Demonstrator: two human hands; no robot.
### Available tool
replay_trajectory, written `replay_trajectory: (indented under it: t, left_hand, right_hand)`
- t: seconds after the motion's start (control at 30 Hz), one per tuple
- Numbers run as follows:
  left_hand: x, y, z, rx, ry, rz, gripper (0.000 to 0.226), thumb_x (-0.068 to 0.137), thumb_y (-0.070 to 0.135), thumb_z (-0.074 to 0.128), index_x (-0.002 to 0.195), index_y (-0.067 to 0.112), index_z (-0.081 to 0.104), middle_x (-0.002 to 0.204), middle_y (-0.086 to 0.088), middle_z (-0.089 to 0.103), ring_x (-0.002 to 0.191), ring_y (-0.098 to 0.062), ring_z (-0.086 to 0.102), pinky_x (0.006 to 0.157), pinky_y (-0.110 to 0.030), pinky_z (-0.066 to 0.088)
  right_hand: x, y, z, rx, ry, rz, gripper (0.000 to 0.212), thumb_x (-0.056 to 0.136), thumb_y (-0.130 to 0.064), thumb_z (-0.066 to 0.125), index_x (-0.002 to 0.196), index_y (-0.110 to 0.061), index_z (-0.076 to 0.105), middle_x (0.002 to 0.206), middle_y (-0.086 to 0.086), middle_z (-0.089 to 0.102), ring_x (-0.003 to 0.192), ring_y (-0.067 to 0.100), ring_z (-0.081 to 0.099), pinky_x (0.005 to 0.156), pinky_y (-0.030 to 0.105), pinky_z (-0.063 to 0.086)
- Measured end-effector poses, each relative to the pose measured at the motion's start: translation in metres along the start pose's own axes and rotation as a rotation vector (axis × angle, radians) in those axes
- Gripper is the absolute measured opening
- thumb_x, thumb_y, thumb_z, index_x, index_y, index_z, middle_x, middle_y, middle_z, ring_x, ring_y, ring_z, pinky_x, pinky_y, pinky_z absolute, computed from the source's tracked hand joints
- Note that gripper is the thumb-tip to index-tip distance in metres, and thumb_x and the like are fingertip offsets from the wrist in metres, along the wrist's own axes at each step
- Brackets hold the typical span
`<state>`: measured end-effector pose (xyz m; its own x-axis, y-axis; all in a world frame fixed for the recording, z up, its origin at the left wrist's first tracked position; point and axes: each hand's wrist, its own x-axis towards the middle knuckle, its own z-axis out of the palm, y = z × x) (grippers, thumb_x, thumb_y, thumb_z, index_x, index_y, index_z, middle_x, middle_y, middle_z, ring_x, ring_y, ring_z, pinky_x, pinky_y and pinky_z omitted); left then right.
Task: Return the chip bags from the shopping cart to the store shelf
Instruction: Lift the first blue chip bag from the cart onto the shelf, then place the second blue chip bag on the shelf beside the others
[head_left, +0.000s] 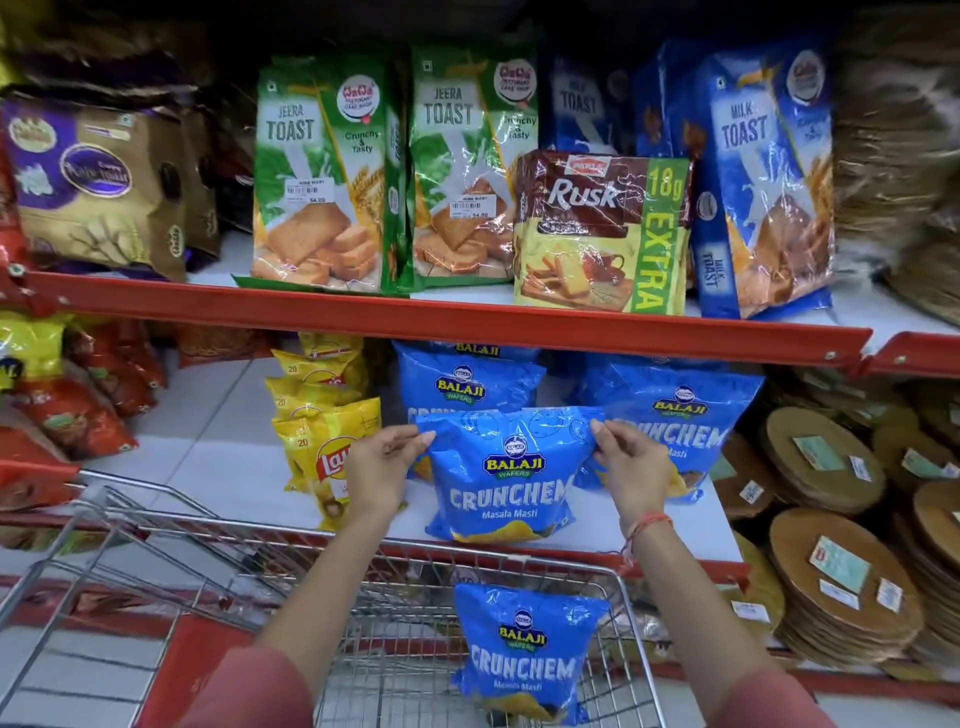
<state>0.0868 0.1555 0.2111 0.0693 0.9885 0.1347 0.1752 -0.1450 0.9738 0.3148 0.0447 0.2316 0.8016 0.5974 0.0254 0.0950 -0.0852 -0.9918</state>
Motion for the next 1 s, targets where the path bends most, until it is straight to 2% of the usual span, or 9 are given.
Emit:
replay_trajectory:
  t: [0.1, 0.2, 0.37, 0.47, 0.57, 0.67, 0.73, 0.83, 1.0]
  left_hand:
    - [-0.007, 0.0, -0.001, -0.003, -0.015, -0.011, 0.021, 0.072, 0.007, 0.073, 0.091, -0.002, 0.07, 0.08, -0.004, 0.069, 0.062, 0.007, 0.064, 0.06, -0.004, 0.05]
    - [-0.03, -0.006, -0.005, -0.014, 0.027, -0.005, 0.016, 0.075, 0.008, 0.072, 0.09, 0.003, 0.07, 0.076, 0.0, 0.068, 0.067, 0.009, 0.063, 0.066, -0.006, 0.052]
    - [-0.088, -0.034, -0.001, -0.047, 0.119, -0.056, 0.013, 0.077, 0.003, 0.069, 0.089, 0.006, 0.069, 0.079, 0.003, 0.068, 0.07, 0.012, 0.062, 0.071, -0.001, 0.049]
    - [-0.114, -0.069, 0.006, 0.028, 0.029, -0.16, 0.013, 0.075, 0.006, 0.071, 0.088, 0.007, 0.07, 0.077, 0.0, 0.07, 0.069, 0.007, 0.064, 0.069, -0.004, 0.05]
    - [-0.125, -0.101, 0.012, 0.217, -0.122, -0.284, 0.012, 0.074, 0.006, 0.072, 0.086, 0.009, 0.071, 0.073, 0.005, 0.069, 0.064, 0.011, 0.063, 0.069, -0.009, 0.052]
    - [-0.121, -0.121, 0.025, 0.387, -0.209, -0.445, 0.017, 0.081, 0.007, 0.065, 0.098, 0.005, 0.069, 0.091, -0.007, 0.071, 0.082, -0.016, 0.066, 0.08, -0.032, 0.052]
    - [-0.113, -0.126, 0.038, 0.457, -0.254, -0.533, 0.019, 0.087, 0.009, 0.058, 0.103, 0.007, 0.067, 0.103, -0.014, 0.07, 0.078, -0.02, 0.059, 0.064, -0.028, 0.047]
    - [-0.108, -0.133, 0.053, 0.432, -0.321, -0.573, 0.021, 0.09, 0.005, 0.049, 0.105, 0.013, 0.063, 0.118, -0.015, 0.063, 0.059, -0.003, 0.044, 0.046, -0.012, 0.036]
    - [-0.109, -0.148, 0.05, 0.341, -0.312, -0.614, 0.031, 0.083, 0.0, 0.059, 0.114, -0.003, 0.058, 0.099, -0.011, 0.063, 0.065, -0.012, 0.057, 0.055, -0.013, 0.054]
  right_hand:
    - [-0.003, 0.009, -0.006, 0.033, -0.024, 0.036, 0.004, 0.084, -0.017, 0.068, 0.086, -0.014, 0.069, 0.086, 0.011, 0.07, 0.086, 0.03, 0.067, 0.087, 0.047, 0.055]
    - [-0.019, 0.027, -0.016, -0.008, -0.002, 0.044, 0.023, 0.083, -0.024, 0.068, 0.101, -0.01, 0.067, 0.096, 0.011, 0.071, 0.092, 0.023, 0.066, 0.087, 0.04, 0.054]
    - [-0.066, 0.073, -0.037, -0.216, 0.068, 0.016, 0.012, 0.085, -0.025, 0.066, 0.089, -0.014, 0.068, 0.08, 0.002, 0.071, 0.081, 0.021, 0.068, 0.069, 0.016, 0.052]
    - [-0.083, 0.103, -0.048, -0.453, -0.092, -0.031, 0.007, 0.084, -0.022, 0.067, 0.087, -0.016, 0.069, 0.079, 0.002, 0.073, 0.072, 0.018, 0.069, 0.07, 0.037, 0.06]
    - [-0.086, 0.125, -0.053, -0.817, -0.306, -0.1, 0.012, 0.083, -0.017, 0.068, 0.093, -0.011, 0.07, 0.094, 0.009, 0.074, 0.078, 0.025, 0.068, 0.074, 0.038, 0.058]
    - [-0.083, 0.143, -0.053, -1.252, -0.57, -0.173, 0.023, 0.086, -0.004, 0.059, 0.108, -0.008, 0.062, 0.117, 0.011, 0.067, 0.097, 0.028, 0.066, 0.079, 0.039, 0.059]
    - [-0.082, 0.146, -0.05, -1.361, -0.658, -0.214, 0.039, 0.085, 0.007, 0.054, 0.122, -0.004, 0.052, 0.128, 0.017, 0.059, 0.117, 0.026, 0.058, 0.092, 0.039, 0.055]
    - [-0.083, 0.144, -0.045, -1.492, -0.741, -0.27, 0.051, 0.085, 0.013, 0.046, 0.133, 0.003, 0.035, 0.125, 0.02, 0.058, 0.131, 0.03, 0.043, 0.114, 0.037, 0.029]
    - [-0.087, 0.138, -0.047, -1.615, -0.794, -0.229, 0.035, 0.085, 0.01, 0.048, 0.118, 0.001, 0.051, 0.127, 0.02, 0.053, 0.13, 0.034, 0.036, 0.11, 0.04, 0.037]
